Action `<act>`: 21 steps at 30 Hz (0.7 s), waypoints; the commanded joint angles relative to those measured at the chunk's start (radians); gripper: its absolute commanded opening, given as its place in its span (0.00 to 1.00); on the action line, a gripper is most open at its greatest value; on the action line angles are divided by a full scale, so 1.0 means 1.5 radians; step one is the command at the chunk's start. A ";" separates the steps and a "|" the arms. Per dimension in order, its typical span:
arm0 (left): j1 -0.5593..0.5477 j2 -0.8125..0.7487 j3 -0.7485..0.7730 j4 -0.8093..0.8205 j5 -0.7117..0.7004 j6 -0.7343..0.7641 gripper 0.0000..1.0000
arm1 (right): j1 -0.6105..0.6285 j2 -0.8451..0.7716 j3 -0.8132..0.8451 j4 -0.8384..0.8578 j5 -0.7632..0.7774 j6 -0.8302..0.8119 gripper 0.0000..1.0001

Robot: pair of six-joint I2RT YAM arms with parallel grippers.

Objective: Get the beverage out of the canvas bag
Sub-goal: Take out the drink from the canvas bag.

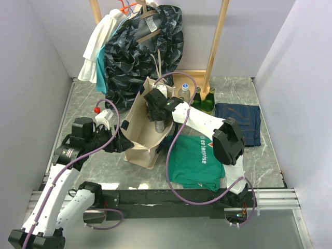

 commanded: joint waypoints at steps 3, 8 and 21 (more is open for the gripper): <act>-0.002 -0.010 -0.004 -0.006 0.002 0.010 0.73 | -0.003 -0.017 0.018 0.020 0.003 -0.006 0.00; -0.002 -0.009 -0.004 -0.007 0.000 0.010 0.73 | -0.004 -0.033 0.032 0.009 0.010 -0.015 0.00; -0.003 -0.016 -0.004 -0.005 -0.008 0.005 0.73 | 0.004 -0.071 0.031 0.024 0.011 -0.038 0.00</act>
